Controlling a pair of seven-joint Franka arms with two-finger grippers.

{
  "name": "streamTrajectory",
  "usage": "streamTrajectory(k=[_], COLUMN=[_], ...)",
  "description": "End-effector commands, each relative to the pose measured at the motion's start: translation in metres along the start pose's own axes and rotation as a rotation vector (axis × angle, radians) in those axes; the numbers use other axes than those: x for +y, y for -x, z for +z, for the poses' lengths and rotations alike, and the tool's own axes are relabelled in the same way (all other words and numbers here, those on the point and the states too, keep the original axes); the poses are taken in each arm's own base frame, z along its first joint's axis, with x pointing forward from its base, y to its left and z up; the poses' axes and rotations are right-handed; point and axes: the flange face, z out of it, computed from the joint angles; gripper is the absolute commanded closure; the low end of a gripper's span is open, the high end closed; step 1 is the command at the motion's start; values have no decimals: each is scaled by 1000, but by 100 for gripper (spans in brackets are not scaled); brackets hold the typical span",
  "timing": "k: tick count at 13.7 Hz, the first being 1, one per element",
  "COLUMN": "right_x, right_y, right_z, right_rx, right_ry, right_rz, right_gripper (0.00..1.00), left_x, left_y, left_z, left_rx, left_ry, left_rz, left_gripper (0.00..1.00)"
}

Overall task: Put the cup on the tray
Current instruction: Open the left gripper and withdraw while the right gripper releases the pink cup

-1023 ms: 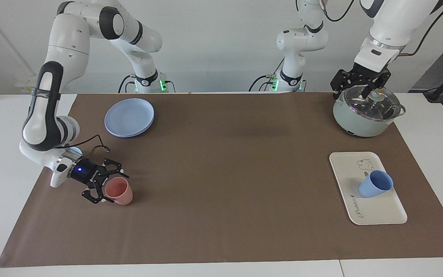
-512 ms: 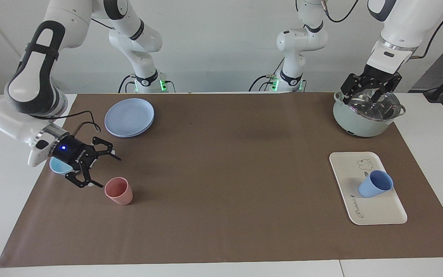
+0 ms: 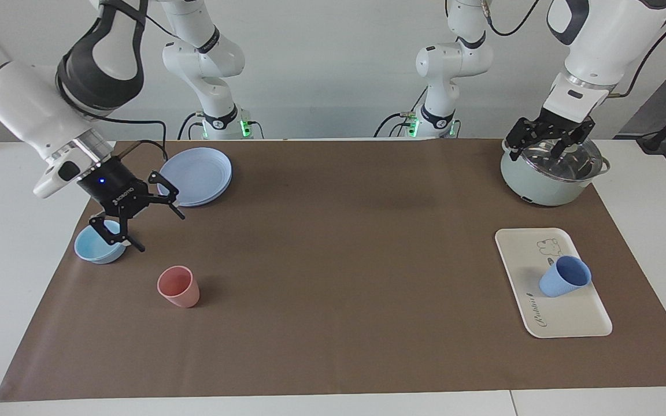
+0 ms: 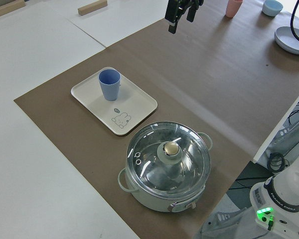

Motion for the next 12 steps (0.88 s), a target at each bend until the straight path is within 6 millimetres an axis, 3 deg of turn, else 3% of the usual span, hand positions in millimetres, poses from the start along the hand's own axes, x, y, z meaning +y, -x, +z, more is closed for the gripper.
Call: streamTrajectory(k=[1,5,6,10,12], right_x=[-6,-32,-46,-58,-56], right_y=[4,15,12,10,20], right_z=[-24,-63,-63,-104,-121], right_rx=[-97,-242,-275,-368,-415], right_ry=[156,302,334,399,393], right_rz=[121,365,410,574,642], right_gripper=[0,0,0,0,0], left_x=[-4,-8,-8,-8,-8], left_y=[10,11,11,11,11], left_z=[-3,-3,-3,-3,-3], left_rx=[14,11,12,11,12], left_ry=[-16,-15,-15,-15,-15], left_rz=[0,-8,-8,-8,-8], left_gripper=[0,0,0,0,0])
